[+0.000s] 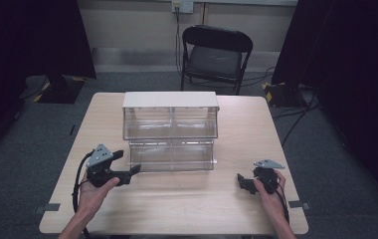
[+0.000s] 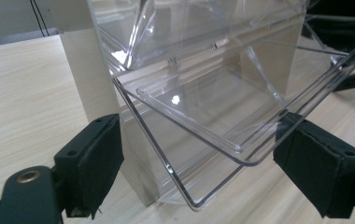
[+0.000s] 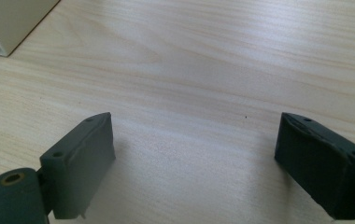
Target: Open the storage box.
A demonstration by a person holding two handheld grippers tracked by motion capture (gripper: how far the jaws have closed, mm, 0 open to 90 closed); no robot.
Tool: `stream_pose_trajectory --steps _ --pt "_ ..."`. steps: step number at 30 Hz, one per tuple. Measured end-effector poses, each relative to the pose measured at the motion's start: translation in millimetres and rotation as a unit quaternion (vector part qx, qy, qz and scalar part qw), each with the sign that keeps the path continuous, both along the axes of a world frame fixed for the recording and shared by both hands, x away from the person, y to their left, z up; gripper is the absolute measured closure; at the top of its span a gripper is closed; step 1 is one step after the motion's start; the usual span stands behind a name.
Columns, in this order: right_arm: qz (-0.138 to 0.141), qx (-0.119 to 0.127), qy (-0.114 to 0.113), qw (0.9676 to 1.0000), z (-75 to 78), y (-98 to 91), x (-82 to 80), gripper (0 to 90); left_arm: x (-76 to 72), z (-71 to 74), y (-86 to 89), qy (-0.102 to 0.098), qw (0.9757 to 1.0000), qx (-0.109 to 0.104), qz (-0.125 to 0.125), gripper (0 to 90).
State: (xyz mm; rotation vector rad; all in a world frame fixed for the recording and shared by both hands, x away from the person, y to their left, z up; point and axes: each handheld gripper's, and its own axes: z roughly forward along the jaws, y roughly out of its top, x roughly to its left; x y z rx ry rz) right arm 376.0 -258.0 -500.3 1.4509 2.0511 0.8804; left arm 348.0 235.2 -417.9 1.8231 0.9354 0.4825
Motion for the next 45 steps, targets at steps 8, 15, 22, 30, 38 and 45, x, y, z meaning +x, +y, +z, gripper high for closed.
stream_pose_trajectory --steps 8,15,22,30,38,45 --pt "0.000 0.000 0.000 1.0000 0.0 0.0 0.0 11.3 3.8 3.0 -2.8 -0.001 1.0000 0.007 0.007 15.6" --pt "0.000 0.000 0.000 1.0000 0.0 0.0 0.0 11.3 7.9 7.1 -2.9 -0.007 0.9999 0.001 0.013 15.6" --pt "0.000 0.000 0.000 1.0000 0.0 0.0 0.0 11.2 9.1 8.7 -3.1 -0.009 0.9998 -0.003 0.015 15.7" --pt "0.000 0.000 0.000 1.0000 0.0 0.0 0.0 11.3 11.6 11.7 -2.5 -0.008 0.9999 -0.004 0.012 15.7" --pt "0.000 0.000 0.000 1.0000 0.0 0.0 0.0 11.3 12.2 14.5 -2.5 -0.011 0.9999 -0.005 0.012 15.7" --pt "0.000 0.000 0.000 1.0000 0.0 0.0 0.0 11.3 12.6 16.2 -1.9 -0.011 0.9999 -0.005 0.011 15.7"
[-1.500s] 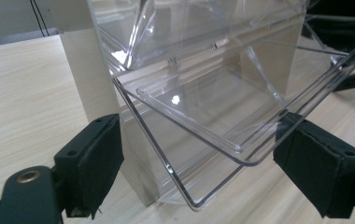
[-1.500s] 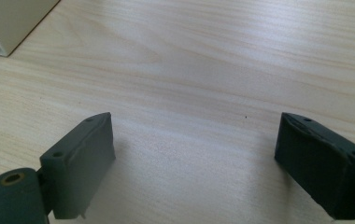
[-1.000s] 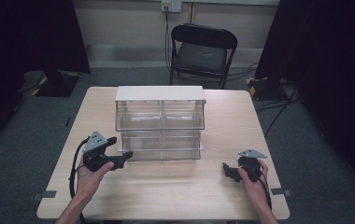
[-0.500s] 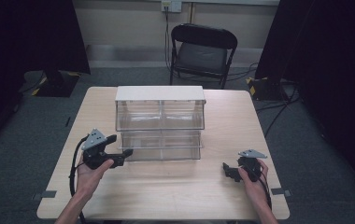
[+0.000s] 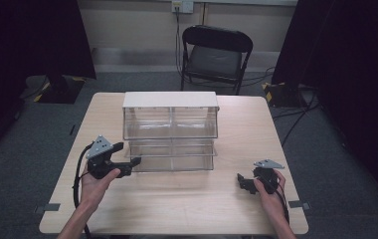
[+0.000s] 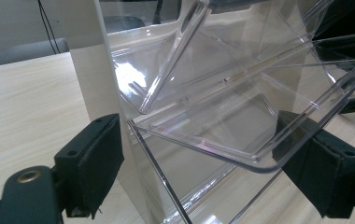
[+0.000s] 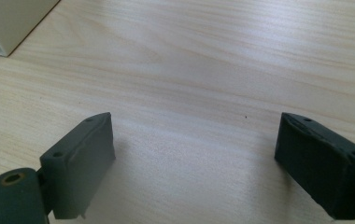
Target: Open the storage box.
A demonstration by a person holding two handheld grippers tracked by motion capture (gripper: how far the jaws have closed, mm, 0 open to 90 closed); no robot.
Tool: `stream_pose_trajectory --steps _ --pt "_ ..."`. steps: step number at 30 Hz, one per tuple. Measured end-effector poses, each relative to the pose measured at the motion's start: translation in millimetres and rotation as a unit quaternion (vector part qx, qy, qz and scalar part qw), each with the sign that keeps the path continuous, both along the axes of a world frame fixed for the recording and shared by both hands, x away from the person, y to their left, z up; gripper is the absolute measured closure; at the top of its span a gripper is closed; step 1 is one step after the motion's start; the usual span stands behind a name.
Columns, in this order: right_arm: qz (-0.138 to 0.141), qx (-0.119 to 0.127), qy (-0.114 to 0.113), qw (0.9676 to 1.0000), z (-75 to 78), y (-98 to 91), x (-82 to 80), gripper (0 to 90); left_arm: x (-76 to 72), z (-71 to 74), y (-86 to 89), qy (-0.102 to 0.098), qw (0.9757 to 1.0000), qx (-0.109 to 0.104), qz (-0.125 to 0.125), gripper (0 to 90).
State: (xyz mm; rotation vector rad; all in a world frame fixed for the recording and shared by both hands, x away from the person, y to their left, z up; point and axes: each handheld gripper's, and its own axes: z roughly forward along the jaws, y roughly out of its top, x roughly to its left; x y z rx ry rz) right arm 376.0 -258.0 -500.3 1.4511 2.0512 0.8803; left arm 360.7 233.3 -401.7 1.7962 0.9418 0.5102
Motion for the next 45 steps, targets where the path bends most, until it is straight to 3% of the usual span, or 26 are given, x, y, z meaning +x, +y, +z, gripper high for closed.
stream_pose_trajectory --steps 45 --pt "0.000 0.000 0.000 1.0000 0.0 0.0 0.0 11.3 9.8 9.8 -0.8 -0.008 0.9998 -0.017 0.002 15.6"
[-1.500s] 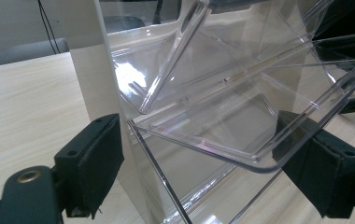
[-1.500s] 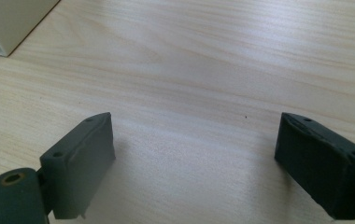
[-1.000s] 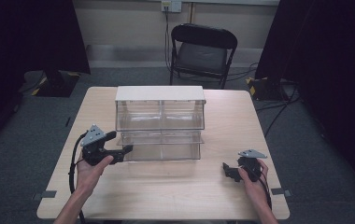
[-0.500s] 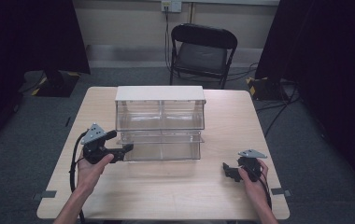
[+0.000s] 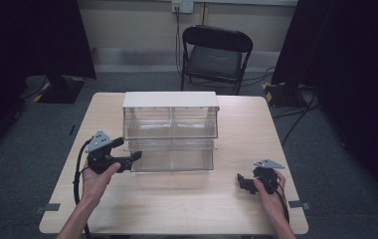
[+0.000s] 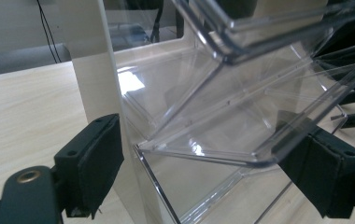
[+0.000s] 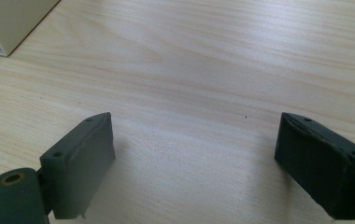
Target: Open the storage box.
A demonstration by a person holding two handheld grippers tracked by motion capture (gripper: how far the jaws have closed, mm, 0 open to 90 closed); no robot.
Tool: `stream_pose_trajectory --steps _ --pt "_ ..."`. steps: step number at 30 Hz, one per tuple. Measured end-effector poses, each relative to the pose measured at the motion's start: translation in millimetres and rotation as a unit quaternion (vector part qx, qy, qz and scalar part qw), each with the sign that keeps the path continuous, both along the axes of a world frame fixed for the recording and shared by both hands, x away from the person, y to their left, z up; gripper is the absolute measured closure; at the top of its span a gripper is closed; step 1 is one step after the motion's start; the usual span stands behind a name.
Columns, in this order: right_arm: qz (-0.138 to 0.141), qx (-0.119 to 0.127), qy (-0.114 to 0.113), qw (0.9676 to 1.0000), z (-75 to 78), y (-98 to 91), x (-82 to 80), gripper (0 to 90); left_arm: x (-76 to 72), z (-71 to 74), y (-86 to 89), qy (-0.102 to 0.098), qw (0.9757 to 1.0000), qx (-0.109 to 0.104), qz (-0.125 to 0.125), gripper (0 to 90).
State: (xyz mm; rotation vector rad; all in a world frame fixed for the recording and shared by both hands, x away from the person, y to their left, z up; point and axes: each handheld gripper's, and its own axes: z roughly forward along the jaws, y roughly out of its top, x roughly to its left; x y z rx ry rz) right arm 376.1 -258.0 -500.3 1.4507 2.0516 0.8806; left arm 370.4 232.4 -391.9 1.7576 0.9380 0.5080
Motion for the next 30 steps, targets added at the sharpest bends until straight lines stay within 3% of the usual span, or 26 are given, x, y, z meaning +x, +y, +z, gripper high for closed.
stream_pose_trajectory --steps 30 --pt "0.000 0.000 0.000 1.0000 0.0 0.0 0.0 11.3 4.3 4.2 -3.5 -0.001 1.0000 -0.006 -0.005 15.5"
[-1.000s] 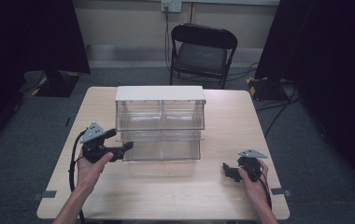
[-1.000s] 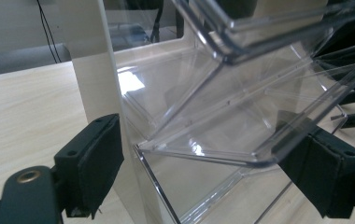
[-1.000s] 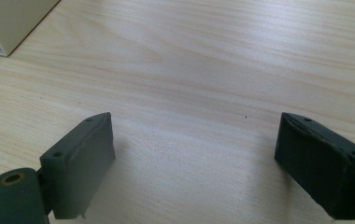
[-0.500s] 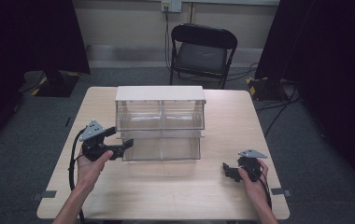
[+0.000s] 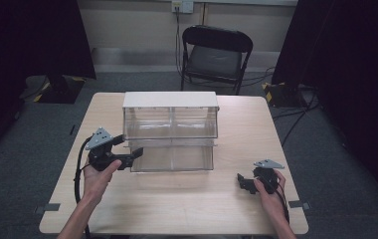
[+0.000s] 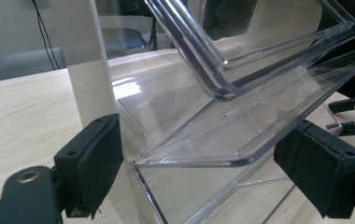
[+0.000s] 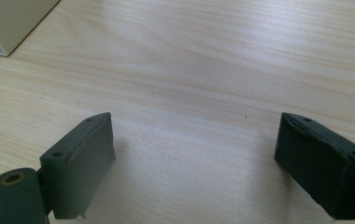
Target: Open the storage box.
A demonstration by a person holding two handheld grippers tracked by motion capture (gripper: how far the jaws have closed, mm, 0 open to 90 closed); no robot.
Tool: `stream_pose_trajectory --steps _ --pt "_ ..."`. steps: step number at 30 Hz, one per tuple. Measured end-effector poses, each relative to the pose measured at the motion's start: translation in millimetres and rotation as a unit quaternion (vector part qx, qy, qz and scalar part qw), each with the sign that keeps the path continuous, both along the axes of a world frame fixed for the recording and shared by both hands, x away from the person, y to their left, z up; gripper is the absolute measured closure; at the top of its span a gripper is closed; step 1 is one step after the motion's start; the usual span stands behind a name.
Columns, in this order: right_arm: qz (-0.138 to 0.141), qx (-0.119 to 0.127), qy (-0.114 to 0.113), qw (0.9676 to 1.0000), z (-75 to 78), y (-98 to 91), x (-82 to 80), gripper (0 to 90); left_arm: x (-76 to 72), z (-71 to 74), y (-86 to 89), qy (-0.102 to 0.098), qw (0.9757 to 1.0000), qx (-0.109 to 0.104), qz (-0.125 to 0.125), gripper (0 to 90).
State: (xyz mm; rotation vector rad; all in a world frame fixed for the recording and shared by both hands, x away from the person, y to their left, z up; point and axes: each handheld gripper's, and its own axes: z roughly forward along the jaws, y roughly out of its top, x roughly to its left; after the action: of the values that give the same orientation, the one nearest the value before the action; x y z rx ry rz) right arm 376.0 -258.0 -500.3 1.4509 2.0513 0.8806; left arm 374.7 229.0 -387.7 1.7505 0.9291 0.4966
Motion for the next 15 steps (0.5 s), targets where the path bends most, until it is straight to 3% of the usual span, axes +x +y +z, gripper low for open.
stream_pose_trajectory --steps 15 --pt "0.000 0.000 0.000 1.0000 0.0 0.0 0.0 11.3 5.9 0.0 -5.0 0.005 1.0000 0.000 -0.002 15.1"
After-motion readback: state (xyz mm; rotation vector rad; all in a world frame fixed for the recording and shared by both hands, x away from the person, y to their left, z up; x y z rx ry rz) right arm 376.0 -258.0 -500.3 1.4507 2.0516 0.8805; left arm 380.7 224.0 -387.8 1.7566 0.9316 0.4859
